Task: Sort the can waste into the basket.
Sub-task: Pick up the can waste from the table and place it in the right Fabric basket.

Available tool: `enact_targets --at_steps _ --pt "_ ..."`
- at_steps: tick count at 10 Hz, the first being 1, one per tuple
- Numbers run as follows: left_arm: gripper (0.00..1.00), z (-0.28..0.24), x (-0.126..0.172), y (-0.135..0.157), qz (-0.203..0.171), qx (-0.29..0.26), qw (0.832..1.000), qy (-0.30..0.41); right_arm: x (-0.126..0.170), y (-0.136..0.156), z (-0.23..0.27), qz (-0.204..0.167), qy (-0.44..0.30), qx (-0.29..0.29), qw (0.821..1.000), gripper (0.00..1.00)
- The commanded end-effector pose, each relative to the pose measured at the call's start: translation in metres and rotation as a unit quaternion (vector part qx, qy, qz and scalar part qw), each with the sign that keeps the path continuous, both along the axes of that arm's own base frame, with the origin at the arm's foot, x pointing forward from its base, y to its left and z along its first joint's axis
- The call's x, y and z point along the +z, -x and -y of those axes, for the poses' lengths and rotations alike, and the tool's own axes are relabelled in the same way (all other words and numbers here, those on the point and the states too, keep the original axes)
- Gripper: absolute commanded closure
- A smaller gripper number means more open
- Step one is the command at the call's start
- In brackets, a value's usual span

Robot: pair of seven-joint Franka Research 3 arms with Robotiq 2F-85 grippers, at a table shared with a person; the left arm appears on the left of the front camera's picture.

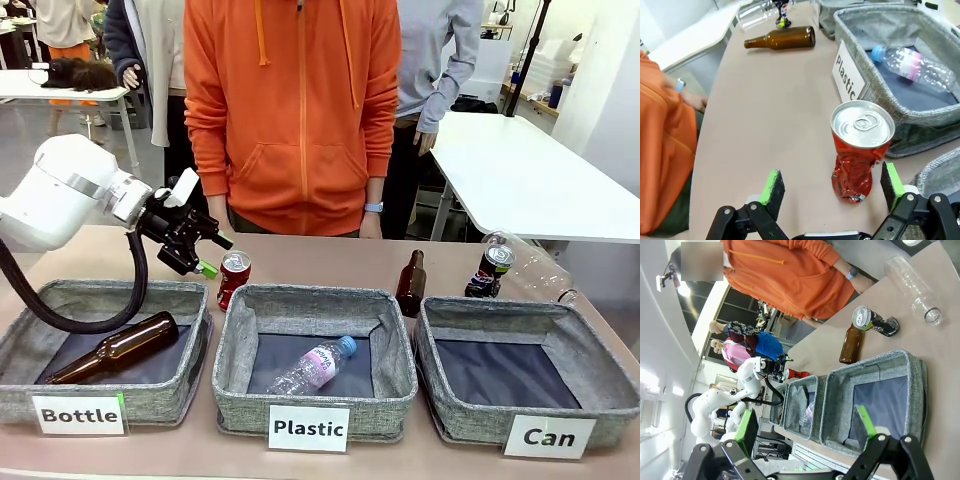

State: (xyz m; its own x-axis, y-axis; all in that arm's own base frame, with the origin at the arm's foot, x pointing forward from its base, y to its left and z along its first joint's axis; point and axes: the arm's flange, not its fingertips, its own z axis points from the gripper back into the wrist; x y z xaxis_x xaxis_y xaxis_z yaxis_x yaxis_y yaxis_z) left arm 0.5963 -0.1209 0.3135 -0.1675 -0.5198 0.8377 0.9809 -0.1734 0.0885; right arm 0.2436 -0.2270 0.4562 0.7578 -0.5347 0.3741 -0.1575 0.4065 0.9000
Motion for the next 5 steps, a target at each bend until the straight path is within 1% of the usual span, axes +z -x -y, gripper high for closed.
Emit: enact_targets --at_steps 1,5 --pt "0.0 0.012 -0.004 -0.009 -0.005 0.014 1.0 -0.002 0.001 -0.002 0.001 0.019 -0.002 0.0 1.0 0.0" --pt "0.0 0.018 -0.014 -0.01 -0.021 0.006 1.0 -0.02 0.001 -0.002 0.001 0.019 -0.002 0.0 1.0 0.0"
